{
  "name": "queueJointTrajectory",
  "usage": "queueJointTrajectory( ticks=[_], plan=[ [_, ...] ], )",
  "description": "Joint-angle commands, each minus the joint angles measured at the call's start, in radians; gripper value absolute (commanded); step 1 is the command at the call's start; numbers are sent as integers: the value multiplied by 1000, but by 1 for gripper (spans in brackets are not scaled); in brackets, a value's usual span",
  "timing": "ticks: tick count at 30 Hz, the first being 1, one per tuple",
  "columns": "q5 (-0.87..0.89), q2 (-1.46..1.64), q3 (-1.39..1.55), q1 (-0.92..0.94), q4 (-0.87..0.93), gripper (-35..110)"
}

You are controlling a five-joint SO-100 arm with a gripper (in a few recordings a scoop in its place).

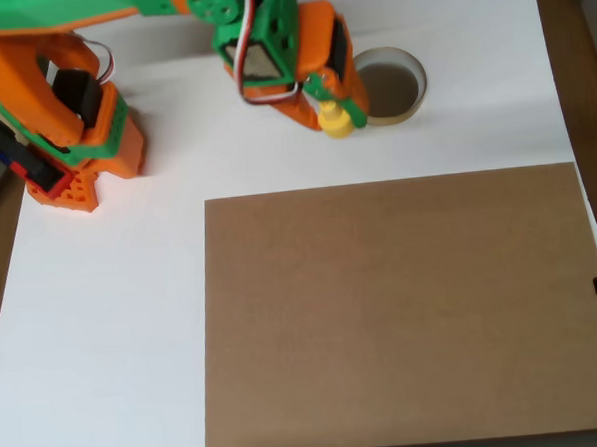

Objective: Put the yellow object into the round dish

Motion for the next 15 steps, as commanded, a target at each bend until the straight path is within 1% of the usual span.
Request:
queueJointTrajectory(
  ticks=[1, 15],
  plan=[
    [-8, 3, -72, -72, 15, 0],
    [-43, -158, -212, -233, 52, 0]
  ],
)
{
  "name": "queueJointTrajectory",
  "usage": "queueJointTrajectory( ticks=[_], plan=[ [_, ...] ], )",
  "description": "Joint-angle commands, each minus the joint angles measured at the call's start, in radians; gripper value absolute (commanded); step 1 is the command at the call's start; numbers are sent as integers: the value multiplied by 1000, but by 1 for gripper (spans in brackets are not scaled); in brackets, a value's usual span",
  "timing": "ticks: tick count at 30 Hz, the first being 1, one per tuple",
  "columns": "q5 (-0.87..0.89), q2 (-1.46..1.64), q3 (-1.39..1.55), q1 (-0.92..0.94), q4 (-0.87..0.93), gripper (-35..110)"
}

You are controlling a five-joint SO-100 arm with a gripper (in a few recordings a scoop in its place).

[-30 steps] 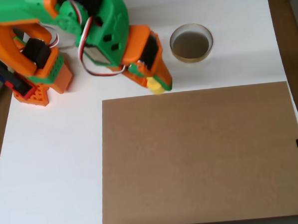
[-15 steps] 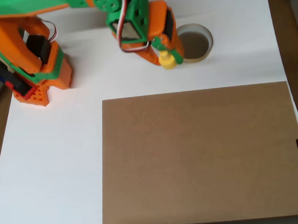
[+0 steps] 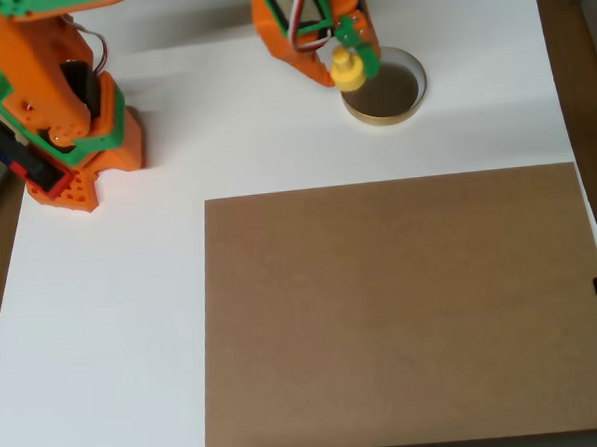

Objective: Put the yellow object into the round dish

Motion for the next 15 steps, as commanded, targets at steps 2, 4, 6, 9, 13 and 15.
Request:
queueJointTrajectory(
  ticks=[2, 4, 6, 9, 13, 15],
  plan=[
    [-15, -32, -106, -66, 17, 0],
    [-18, -74, -135, -87, 15, 0],
    [-18, -117, -169, -109, 15, 0],
    [-20, -181, -213, -137, 20, 0],
    [-20, -267, -279, -149, 31, 0],
    [-18, -305, -298, -149, 32, 0]
  ],
)
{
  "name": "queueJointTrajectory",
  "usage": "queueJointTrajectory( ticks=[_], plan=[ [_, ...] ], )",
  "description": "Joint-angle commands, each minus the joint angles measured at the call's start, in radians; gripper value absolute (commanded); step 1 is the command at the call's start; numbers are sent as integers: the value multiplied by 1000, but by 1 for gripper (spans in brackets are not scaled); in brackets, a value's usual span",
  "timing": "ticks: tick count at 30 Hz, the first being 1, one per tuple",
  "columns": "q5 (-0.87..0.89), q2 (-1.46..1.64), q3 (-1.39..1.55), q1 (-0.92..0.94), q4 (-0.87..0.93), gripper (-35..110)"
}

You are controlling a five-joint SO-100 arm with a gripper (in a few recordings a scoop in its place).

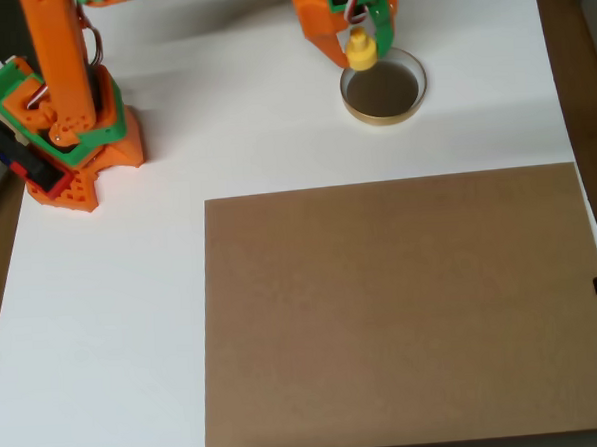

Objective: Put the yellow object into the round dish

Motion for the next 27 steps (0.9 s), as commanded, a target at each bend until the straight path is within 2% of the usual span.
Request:
queueJointTrajectory(
  ticks=[1, 7, 19, 27],
  plan=[
    [-5, -9, -92, -14, 15, 0],
    [5, -91, -155, -17, 21, 0],
    [18, -291, -460, -35, 147, 0],
    [26, -328, -503, -44, 160, 0]
  ],
)
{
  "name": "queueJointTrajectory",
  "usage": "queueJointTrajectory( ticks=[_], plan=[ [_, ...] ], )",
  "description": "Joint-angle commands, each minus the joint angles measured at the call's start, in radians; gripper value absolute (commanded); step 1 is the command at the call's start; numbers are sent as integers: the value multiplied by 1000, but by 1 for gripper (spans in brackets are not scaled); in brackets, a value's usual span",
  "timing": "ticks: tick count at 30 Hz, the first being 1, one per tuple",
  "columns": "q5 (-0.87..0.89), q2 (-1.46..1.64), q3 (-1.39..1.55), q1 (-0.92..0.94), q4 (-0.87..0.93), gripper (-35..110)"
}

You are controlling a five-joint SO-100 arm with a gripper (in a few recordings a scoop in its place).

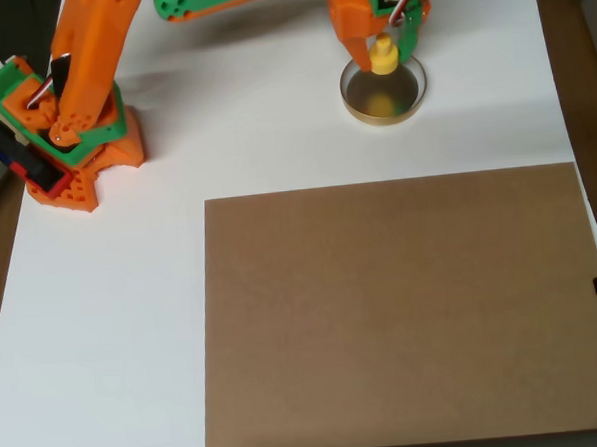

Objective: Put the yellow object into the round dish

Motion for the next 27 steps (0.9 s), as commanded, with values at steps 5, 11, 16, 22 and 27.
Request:
queueJointTrajectory(
  ticks=[5, 11, 16, 22, 27],
  plan=[
    [6, 28, -72, -14, 21, 2],
    [8, 20, -69, -6, 21, 6],
    [8, 15, -67, 0, 21, 8],
    [14, -14, -67, 0, 15, 12],
    [14, -18, -67, 0, 9, 21]
  ],
)
